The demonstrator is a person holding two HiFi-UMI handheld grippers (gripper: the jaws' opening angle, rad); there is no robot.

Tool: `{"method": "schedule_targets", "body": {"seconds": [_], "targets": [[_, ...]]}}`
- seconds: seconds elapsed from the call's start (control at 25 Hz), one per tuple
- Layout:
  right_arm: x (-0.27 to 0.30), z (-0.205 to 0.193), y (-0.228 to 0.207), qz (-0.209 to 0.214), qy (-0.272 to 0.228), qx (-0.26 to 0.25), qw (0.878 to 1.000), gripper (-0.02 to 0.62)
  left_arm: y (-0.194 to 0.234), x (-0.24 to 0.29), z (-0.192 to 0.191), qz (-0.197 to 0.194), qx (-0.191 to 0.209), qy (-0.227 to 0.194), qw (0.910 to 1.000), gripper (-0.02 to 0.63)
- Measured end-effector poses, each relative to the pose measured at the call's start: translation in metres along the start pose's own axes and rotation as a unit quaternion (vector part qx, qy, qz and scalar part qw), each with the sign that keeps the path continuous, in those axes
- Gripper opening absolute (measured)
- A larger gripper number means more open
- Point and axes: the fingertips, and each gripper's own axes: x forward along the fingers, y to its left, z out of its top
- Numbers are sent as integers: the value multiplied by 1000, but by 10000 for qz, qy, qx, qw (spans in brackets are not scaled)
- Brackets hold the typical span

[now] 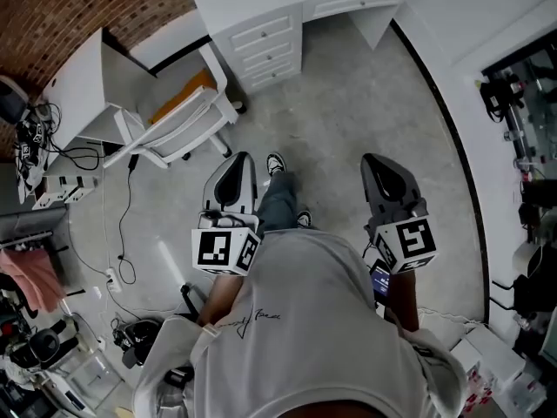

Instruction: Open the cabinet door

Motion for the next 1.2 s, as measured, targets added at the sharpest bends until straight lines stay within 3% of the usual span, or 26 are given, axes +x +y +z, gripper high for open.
{"method": "schedule_targets", "body": {"seconds": [0.24,0.92,1.2], "targets": [[45,27,-37,-66,-11,-91,9999,25,14,63,21,-233,-98,-60,9997,17],[249,126,-89,150,-261,-255,9992,25,132,213,96,-452,231,-249,9984,17],[293,148,-96,198,-353,-372,9985,25,170,238,102,-129,167,-279,9994,17]]}}
